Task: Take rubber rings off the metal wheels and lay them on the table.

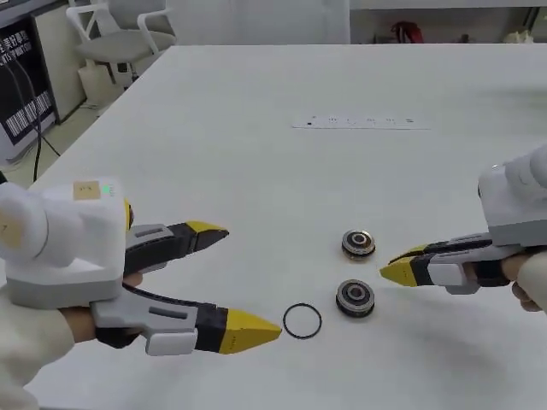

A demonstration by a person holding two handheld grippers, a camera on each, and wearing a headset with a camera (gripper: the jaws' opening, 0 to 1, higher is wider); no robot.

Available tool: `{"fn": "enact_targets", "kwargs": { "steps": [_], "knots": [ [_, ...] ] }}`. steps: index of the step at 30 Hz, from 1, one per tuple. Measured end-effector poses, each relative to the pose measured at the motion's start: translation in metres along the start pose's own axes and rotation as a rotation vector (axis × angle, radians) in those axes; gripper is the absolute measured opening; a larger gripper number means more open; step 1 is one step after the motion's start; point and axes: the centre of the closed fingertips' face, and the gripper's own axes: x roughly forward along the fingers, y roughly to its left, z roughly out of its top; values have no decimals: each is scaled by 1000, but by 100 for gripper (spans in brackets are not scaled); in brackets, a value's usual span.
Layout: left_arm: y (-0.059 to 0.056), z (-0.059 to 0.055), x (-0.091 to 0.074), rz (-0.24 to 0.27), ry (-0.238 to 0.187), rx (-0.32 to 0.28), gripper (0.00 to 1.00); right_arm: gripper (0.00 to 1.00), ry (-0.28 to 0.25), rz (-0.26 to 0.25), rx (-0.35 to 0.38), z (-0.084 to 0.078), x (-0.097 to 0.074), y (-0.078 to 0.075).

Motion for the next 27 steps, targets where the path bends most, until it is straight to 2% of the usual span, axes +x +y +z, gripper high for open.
{"fn": "enact_targets", "kwargs": {
  "steps": [9, 15, 21, 27],
  "knots": [
    [0, 0, 0, 0, 3, 3, 87, 15, 69, 42, -69, -12, 5, 11],
    [-3, 0, 3, -19, 8, 0, 87, 17, 90, 80, -105, -17, 8, 19],
    [-2, 10, 5, -25, -8, 10, 87, 20, 106, 89, -124, -20, 10, 20],
    [-4, 24, 8, -36, -9, 53, 87, 20, 111, 100, -138, -21, 11, 22]
  ]
}}
